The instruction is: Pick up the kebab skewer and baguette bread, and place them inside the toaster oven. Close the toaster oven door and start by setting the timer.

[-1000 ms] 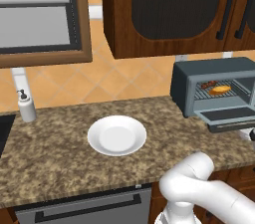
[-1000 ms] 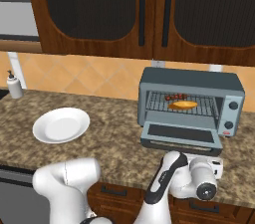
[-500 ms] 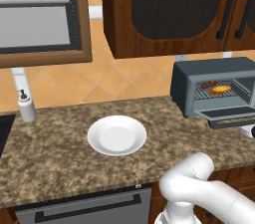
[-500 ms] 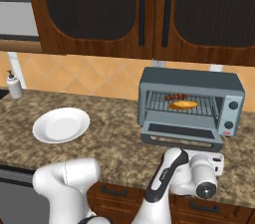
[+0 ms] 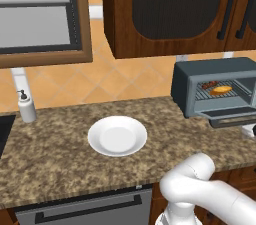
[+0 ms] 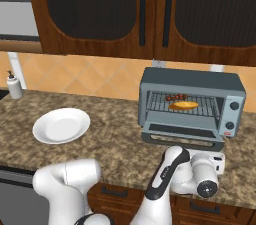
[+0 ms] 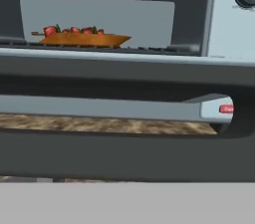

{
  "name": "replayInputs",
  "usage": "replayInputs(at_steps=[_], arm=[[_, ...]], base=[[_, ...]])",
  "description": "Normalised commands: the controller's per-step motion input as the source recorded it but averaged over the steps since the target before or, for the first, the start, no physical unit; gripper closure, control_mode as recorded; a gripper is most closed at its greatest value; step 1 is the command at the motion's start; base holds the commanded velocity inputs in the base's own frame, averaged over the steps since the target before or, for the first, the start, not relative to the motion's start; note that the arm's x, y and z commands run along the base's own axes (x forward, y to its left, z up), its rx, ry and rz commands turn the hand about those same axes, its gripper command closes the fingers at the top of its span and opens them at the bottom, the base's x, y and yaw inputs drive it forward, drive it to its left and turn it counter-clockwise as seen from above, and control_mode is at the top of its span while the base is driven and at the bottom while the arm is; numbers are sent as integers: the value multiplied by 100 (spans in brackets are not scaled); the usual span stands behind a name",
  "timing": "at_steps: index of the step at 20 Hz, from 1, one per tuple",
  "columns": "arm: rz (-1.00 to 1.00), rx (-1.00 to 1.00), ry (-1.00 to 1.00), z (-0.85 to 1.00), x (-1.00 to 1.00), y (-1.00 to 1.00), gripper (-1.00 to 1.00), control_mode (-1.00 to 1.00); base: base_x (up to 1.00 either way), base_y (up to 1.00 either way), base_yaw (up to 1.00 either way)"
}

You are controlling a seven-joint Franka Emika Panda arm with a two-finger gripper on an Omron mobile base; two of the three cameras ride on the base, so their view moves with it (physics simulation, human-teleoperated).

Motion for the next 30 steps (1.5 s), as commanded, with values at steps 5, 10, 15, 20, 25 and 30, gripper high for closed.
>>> replayInputs(at_steps=[5, 10, 15, 20, 25, 30], arm=[[2, 4, 0, 100, 33, 3, -100, -100], [1, 2, 0, 100, 27, 1, -100, -100], [0, 4, 0, 100, 31, 0, -100, -100], [0, 5, 0, 100, 34, 0, -100, -100], [0, 0, 0, 99, 16, 0, -100, -100], [0, 0, 0, 69, 33, 0, -100, -100]], base=[[0, 0, 0], [0, 0, 0], [0, 0, 0], [0, 0, 0], [0, 0, 0], [0, 0, 0]])
